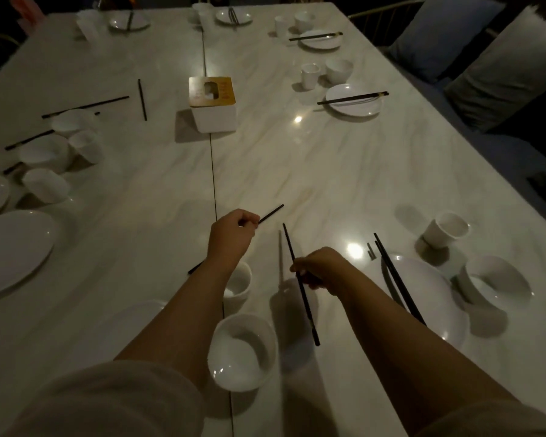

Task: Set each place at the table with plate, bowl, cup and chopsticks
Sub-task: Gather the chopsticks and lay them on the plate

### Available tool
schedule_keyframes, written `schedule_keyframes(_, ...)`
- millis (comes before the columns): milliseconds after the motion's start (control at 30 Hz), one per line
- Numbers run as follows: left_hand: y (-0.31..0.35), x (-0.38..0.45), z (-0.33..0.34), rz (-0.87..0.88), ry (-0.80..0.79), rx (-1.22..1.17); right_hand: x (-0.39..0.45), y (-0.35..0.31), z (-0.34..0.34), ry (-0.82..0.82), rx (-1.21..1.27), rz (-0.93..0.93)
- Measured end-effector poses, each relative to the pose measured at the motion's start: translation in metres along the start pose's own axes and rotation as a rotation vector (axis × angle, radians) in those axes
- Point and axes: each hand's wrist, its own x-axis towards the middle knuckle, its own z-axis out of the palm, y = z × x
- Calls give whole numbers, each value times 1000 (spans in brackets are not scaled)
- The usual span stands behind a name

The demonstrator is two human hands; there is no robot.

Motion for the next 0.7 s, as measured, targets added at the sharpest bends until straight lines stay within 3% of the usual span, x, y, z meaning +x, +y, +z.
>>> schedule_keyframes(167, -5, -49, -28, 33, -80, -82, -58, -11, 21, 12, 365, -102)
schedule_keyframes(400, -26, -123, -97, -115, -337, -115, -120, -29, 83, -2, 463, -252)
schedule_keyframes(500, -45, -147, -124, -141, -408, -136, -138, -27, 113, -13, 415, -306)
schedule_keyframes(600, -74, -162, -150, -167, -342, -158, -150, -17, 148, -36, 363, -375)
schedule_keyframes(700, -110, -175, -169, -251, -187, -100, -159, 2, 184, 42, -32, -529)
